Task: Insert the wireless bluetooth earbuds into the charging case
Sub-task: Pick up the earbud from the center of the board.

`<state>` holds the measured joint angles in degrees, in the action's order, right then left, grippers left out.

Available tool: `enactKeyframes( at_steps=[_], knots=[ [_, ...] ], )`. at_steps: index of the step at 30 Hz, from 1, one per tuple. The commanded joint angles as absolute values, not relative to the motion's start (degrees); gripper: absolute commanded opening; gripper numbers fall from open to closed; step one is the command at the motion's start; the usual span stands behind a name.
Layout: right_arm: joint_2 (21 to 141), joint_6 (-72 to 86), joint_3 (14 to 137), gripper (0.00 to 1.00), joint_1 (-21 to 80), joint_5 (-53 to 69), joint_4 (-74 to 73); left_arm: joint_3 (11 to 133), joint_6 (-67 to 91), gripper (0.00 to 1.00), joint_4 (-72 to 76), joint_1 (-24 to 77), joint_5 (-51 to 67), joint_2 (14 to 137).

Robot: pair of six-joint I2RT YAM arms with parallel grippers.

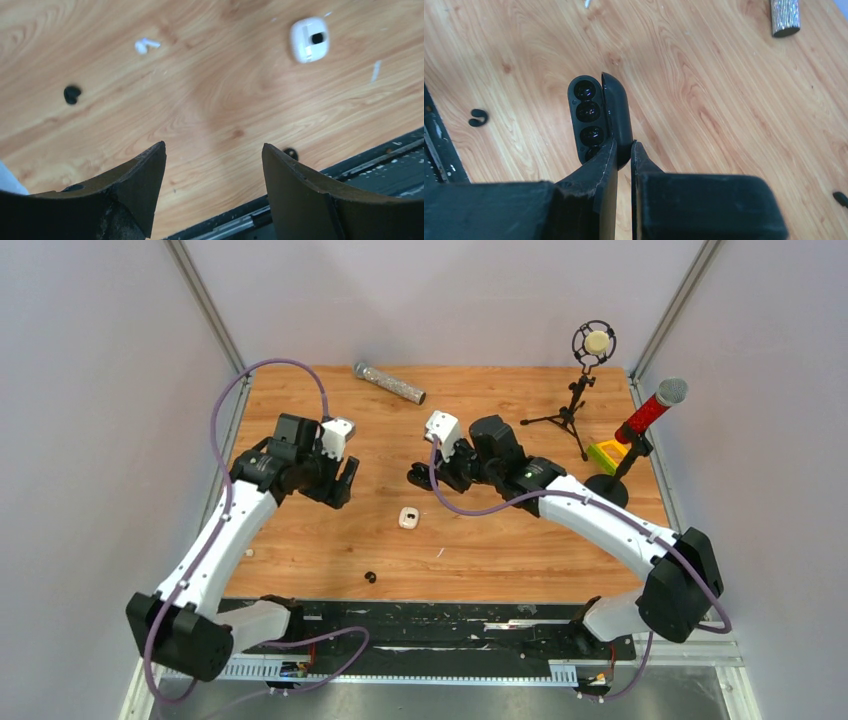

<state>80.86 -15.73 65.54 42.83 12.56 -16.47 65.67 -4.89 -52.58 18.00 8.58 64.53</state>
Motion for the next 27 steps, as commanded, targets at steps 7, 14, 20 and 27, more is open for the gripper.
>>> enactKeyframes(
  at_steps=[7, 14, 20, 27],
  knots=[
    [79.6, -15.5, 61.1, 0.00, 37.4, 16.9, -10.2, 70.2, -9.9, 0.66, -51.3, 2.2, 1.6, 83.3],
    [79.4, -14.3, 60.2, 0.00, 34.6, 19.6, -9.1, 67.5, -17.1, 0.66, -40.9, -4.6, -4.2, 88.7],
    [80.8, -14.0, 60.8, 0.00, 34.5, 20.8, -9.2, 68.2, -12.9, 0.67, -37.7, -7.2, -4.0, 91.6],
    [81.7, -13.6, 61.8, 0.00, 34.5, 22.7, -9.5, 71.3, -10.0, 0.50, -36.2, -13.2, -3.9, 100.1]
  ],
)
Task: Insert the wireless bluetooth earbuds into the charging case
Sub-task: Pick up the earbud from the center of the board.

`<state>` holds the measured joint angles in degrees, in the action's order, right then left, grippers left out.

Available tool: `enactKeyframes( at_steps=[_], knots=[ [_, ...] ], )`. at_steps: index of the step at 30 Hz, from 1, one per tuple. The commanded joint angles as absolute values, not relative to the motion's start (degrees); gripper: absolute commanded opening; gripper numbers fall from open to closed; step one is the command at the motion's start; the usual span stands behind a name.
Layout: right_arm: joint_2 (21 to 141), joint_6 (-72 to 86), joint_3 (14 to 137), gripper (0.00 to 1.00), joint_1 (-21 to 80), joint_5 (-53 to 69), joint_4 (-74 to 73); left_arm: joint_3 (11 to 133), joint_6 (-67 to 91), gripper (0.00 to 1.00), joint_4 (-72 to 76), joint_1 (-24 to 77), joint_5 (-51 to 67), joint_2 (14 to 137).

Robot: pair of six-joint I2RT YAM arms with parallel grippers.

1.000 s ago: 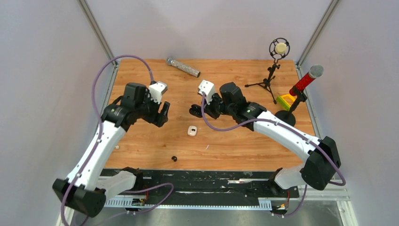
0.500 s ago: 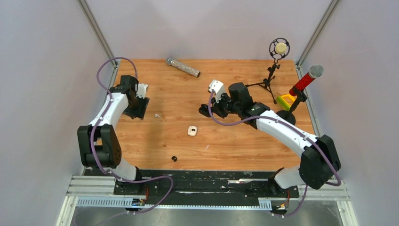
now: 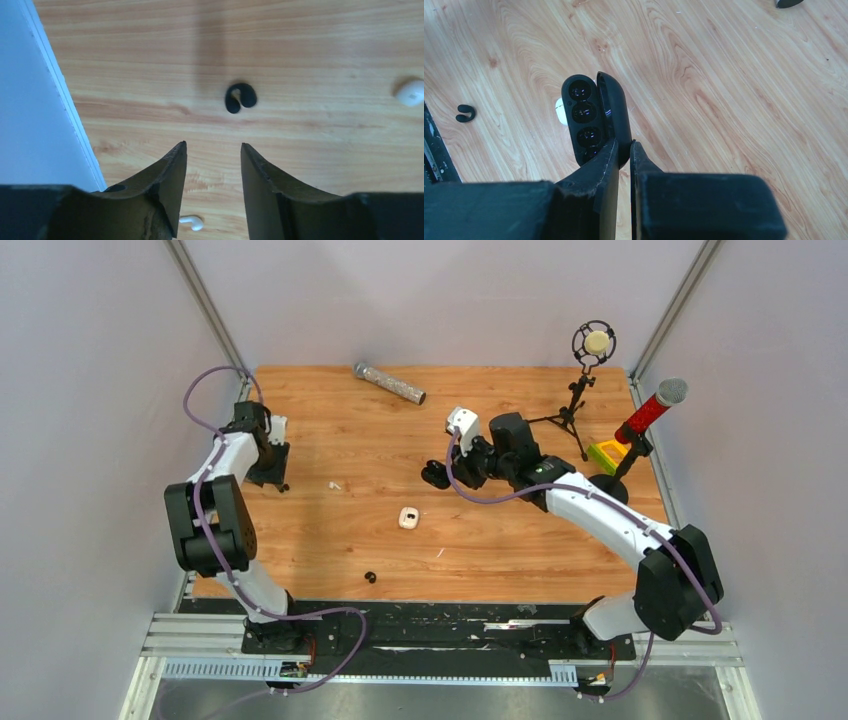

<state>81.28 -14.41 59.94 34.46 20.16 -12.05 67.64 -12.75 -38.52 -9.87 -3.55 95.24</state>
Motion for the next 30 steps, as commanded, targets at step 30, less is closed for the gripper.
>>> enactKeyframes(
  at_steps=[30],
  knots=[
    [84.1, -14.3, 62.8, 0.00, 34.5, 25.1, -10.6, 74.4, -5.3, 0.38, -30.2, -13.7, 6.3, 102.7]
  ],
)
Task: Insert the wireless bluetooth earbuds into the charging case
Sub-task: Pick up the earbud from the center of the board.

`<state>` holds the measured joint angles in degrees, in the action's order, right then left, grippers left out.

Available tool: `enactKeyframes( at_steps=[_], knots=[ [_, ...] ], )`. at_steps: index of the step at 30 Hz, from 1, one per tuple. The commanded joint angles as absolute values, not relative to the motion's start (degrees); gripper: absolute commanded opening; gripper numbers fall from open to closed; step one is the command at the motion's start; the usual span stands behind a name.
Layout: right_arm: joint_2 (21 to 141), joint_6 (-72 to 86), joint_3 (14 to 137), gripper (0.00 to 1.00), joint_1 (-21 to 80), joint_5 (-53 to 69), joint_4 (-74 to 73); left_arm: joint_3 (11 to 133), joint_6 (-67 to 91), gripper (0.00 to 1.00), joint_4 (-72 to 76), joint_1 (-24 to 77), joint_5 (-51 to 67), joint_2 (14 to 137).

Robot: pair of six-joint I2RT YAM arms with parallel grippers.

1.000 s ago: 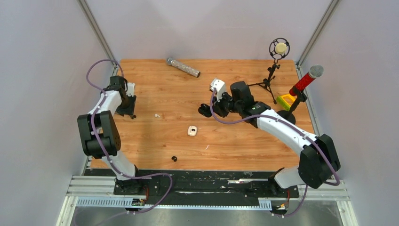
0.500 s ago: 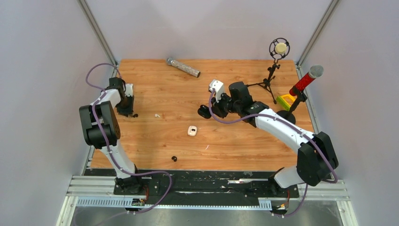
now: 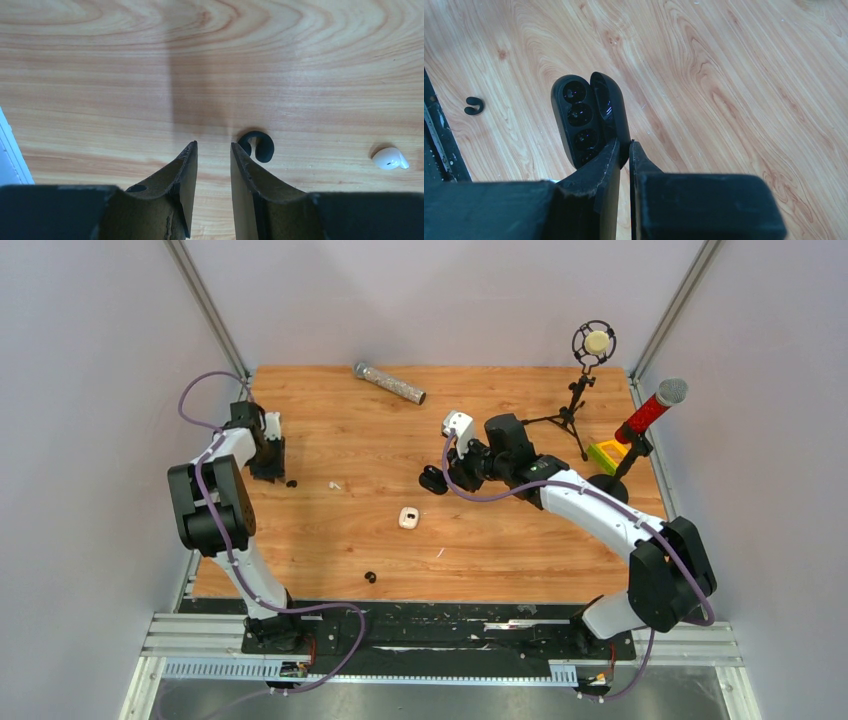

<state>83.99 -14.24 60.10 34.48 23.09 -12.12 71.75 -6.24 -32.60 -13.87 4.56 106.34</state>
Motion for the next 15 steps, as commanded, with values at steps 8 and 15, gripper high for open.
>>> enactKeyframes(
  at_steps=[8, 15],
  knots=[
    [84.0, -14.3, 63.1, 0.00, 34.5, 25.7, -10.7, 73.3, -10.2, 0.37, -31.2, -10.6, 7.1, 104.3],
    [83.7, -14.3, 63.3, 0.00, 34.5, 26.3, -11.2, 72.3, -10.9, 0.31, -30.1, -9.9, 6.1, 104.1]
  ],
)
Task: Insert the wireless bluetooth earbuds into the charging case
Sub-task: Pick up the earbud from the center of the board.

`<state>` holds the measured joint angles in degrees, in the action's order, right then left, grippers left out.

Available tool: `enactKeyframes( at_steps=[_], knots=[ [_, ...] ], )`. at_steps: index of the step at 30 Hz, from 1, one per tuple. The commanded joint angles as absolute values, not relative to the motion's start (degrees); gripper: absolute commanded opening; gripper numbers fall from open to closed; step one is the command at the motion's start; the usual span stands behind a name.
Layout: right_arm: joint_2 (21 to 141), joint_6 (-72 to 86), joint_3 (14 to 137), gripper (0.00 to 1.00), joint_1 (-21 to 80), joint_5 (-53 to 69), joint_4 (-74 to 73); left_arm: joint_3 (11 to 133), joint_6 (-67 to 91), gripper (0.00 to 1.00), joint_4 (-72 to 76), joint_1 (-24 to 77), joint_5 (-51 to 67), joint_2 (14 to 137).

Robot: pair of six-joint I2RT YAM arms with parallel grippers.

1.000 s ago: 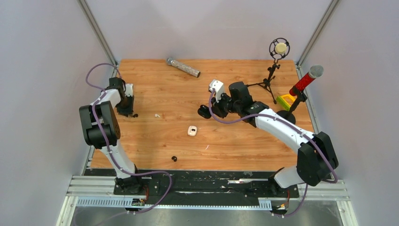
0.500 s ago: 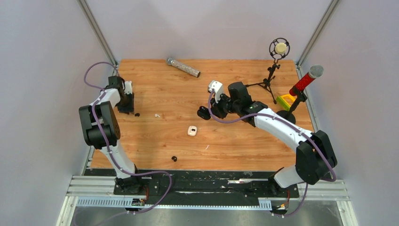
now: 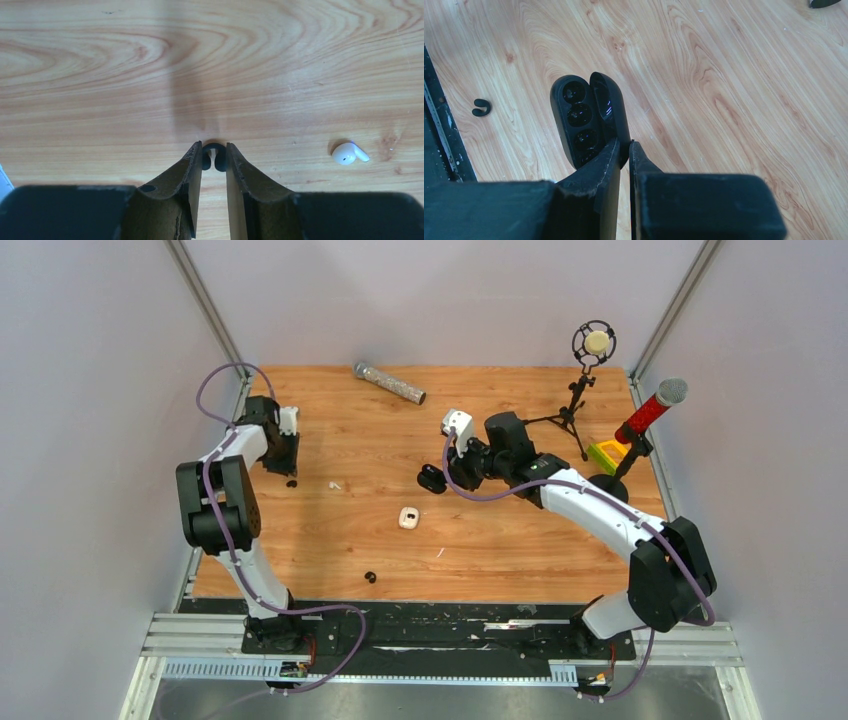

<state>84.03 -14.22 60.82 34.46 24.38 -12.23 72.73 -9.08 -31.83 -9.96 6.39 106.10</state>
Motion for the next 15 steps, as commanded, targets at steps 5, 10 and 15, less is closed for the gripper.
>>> enactKeyframes(
  at_steps=[5, 10, 15],
  knots=[
    [83.5, -14.2, 63.3, 0.00, 34.5, 26.6, -11.2, 71.9, -11.5, 0.28, -30.1, -9.9, 6.2, 104.1],
    [83.0, -14.2, 63.4, 0.00, 34.5, 27.0, -11.4, 71.3, -12.6, 0.24, -30.1, -10.0, 5.1, 104.7],
    [82.7, -14.2, 63.3, 0.00, 34.5, 27.7, -11.4, 70.8, -12.6, 0.25, -30.3, -10.0, 5.8, 104.5]
  ],
)
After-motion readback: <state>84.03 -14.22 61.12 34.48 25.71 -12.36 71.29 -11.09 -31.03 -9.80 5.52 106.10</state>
